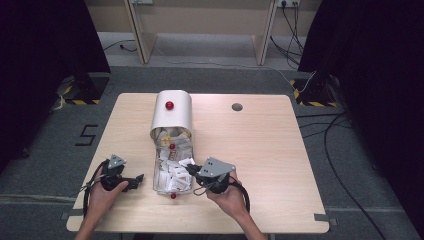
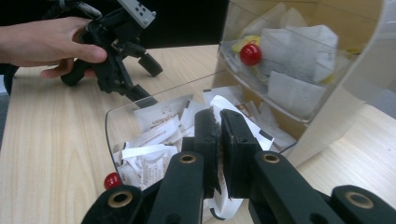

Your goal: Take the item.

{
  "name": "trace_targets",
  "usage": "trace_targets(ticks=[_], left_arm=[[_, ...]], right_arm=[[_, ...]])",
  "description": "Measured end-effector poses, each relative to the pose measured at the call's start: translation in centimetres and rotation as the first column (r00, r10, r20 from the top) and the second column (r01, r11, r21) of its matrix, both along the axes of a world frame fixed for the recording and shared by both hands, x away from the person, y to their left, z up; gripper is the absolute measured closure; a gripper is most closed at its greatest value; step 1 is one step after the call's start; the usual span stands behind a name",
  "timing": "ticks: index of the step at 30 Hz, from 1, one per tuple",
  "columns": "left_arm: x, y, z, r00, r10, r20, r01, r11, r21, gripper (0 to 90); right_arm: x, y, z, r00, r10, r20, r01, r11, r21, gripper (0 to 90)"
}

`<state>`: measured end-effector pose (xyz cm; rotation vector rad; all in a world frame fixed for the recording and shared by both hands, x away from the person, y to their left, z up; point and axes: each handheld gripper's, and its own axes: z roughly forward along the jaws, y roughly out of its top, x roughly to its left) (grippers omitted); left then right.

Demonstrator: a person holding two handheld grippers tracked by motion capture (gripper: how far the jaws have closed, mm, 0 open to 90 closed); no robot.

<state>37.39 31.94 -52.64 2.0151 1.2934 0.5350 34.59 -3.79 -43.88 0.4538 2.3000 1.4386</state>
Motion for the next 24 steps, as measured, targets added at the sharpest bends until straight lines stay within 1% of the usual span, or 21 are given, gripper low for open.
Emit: trace_targets(ticks=[5,7,8,9,10,11,13,17,24], left_arm=[[0.0,0.0,0.0,1.0,0.0,0.0,0.0,1.0,0.0,0.0],[0.0,0.0,0.0,1.0,0.0,0.0,0.0,1.0,0.001,0.0],[0.0,0.0,0.0,1.0,0.0,0.0,0.0,1.0,0.001,0.0],[0.0,0.0,0.0,1.0,0.0,0.0,0.0,1.0,0.0,0.0],[0.0,0.0,0.0,1.0,0.0,0.0,0.0,1.0,0.0,0.0],[0.0,0.0,0.0,1.0,0.0,0.0,0.0,1.0,0.0,0.0],[0.0,0.0,0.0,1.0,0.0,0.0,0.0,1.0,0.0,0.0],[0.0,0.0,0.0,1.0,0.0,0.0,0.0,1.0,0.0,0.0],[0.0,0.0,0.0,1.0,0.0,0.0,0.0,1.0,0.0,0.0]], right_arm=[[0.2,-0.7,0.2,0.9998,-0.017,0.006,0.017,0.9998,0.009,86.0],[0.3,-1.4,0.6,0.9994,-0.034,0.01,0.033,0.9992,0.021,86.0],[0.3,-1.4,0.6,0.9994,-0.034,0.01,0.033,0.9992,0.021,86.0],[0.4,-1.9,0.8,0.9989,-0.044,0.015,0.044,0.9987,0.025,86.0],[0.4,-1.9,0.8,0.9989,-0.044,0.015,0.044,0.9987,0.025,86.0],[0.5,-2.4,1.0,0.9981,-0.058,0.02,0.057,0.998,0.028,85.9],[0.5,-2.6,1.0,0.9977,-0.064,0.021,0.063,0.9975,0.032,85.9],[0.9,-3.9,1.3,0.9951,-0.096,0.026,0.095,0.9947,0.039,85.9],[1.2,-4.7,1.2,0.9925,-0.12,0.021,0.119,0.992,0.041,85.9]])
